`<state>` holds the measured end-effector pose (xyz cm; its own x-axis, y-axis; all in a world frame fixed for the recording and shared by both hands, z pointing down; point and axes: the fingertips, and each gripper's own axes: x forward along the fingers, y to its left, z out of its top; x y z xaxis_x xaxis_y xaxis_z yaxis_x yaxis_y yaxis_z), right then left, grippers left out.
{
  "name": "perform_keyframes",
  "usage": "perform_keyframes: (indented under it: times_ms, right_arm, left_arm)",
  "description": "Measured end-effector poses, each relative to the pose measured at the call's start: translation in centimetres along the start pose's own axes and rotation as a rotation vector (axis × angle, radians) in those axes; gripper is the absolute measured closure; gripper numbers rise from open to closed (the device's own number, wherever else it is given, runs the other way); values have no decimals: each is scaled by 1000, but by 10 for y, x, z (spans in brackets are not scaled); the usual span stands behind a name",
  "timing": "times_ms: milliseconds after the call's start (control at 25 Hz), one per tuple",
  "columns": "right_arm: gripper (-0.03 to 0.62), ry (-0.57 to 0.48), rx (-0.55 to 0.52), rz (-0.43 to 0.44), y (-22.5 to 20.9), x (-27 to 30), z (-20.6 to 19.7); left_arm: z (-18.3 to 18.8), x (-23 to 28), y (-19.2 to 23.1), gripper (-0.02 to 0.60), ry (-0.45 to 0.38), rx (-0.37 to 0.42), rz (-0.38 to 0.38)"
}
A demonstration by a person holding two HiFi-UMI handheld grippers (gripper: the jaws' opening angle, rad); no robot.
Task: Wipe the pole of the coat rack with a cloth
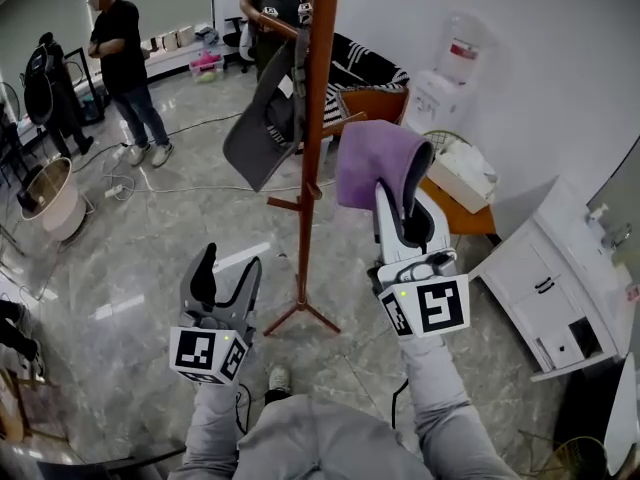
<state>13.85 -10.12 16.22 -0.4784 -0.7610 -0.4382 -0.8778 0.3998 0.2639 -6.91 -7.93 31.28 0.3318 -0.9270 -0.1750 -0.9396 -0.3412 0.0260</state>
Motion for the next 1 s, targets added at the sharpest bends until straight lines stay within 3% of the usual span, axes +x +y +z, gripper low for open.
perform_keyframes:
  times_ms: [200, 560, 720, 1000]
  right_arm:
    - [542, -59, -52, 7, 2, 53, 11]
    - [542, -73, -259, -42, -4, 128, 22]
    - [542, 4, -331, -29, 3, 143, -4]
    - [542, 164, -306, 2, 15, 135, -77]
  left_arm:
    - [5, 35, 43, 242, -26, -10, 6]
    - [2, 70, 95, 242, -47, -42, 9]
    - [-7, 75, 107, 242, -45, -61, 10]
    - [-22, 80, 116, 242, -19, -81, 7]
